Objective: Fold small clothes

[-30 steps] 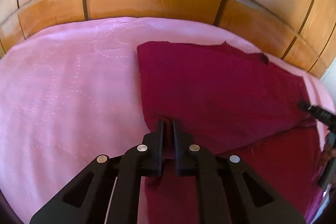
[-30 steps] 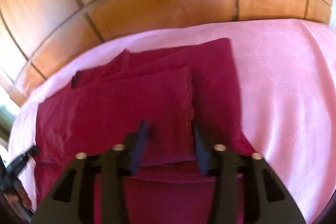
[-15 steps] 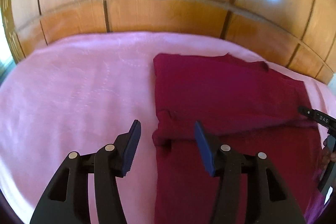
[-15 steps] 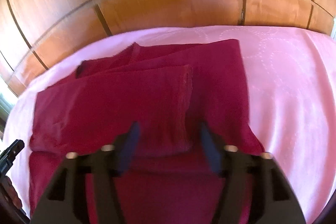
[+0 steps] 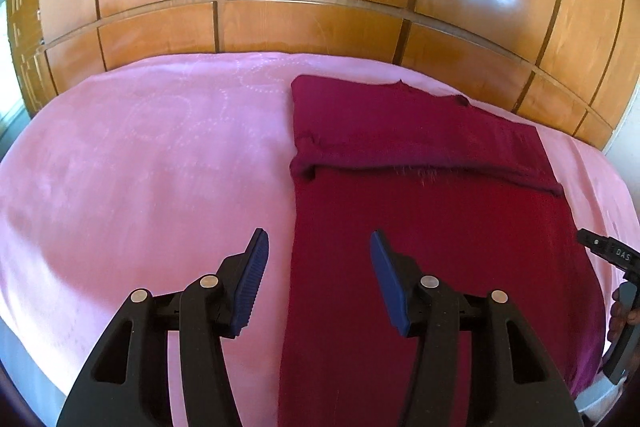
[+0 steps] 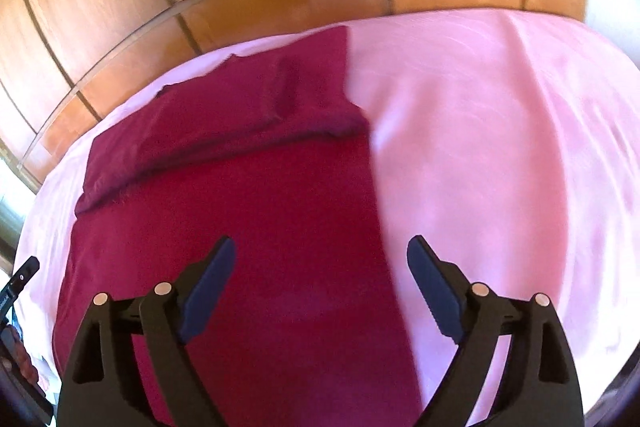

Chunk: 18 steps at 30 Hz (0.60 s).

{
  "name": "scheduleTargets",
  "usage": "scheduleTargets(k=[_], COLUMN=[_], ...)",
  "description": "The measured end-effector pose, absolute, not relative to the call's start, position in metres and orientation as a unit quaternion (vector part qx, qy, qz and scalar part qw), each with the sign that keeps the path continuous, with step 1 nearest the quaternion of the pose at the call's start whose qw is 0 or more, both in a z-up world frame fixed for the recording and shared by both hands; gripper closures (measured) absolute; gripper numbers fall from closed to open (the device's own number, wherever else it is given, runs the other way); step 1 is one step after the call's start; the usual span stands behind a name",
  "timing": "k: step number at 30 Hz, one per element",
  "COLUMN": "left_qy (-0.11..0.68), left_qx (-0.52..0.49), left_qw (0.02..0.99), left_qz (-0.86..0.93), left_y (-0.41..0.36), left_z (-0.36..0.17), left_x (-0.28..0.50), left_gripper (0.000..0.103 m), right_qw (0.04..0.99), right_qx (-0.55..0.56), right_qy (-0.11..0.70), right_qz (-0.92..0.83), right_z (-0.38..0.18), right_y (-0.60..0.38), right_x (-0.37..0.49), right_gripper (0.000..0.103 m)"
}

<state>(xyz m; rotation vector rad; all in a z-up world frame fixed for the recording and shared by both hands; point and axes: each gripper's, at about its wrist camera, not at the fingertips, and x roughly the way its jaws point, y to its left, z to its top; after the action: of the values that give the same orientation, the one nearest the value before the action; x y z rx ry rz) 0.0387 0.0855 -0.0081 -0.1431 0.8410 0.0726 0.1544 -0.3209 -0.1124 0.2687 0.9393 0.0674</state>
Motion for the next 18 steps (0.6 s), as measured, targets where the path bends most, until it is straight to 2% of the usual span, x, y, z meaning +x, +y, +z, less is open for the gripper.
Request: scheduleTargets(k=[18], left_qy=[0.447], left_qx=[-0.081], left_qw=[0.889], left_qz=[0.049], left_y=[0.098], left_z=[-0.051], left_x=[-0.024], left_gripper=[0.051], right_qw=[0.86], right_qx=[0.138], right_qy=[0.488], right_qz=[0.066], right_z=[-0.13], right_y=[-0.337], right_x=[0.072], right_gripper=[0.014])
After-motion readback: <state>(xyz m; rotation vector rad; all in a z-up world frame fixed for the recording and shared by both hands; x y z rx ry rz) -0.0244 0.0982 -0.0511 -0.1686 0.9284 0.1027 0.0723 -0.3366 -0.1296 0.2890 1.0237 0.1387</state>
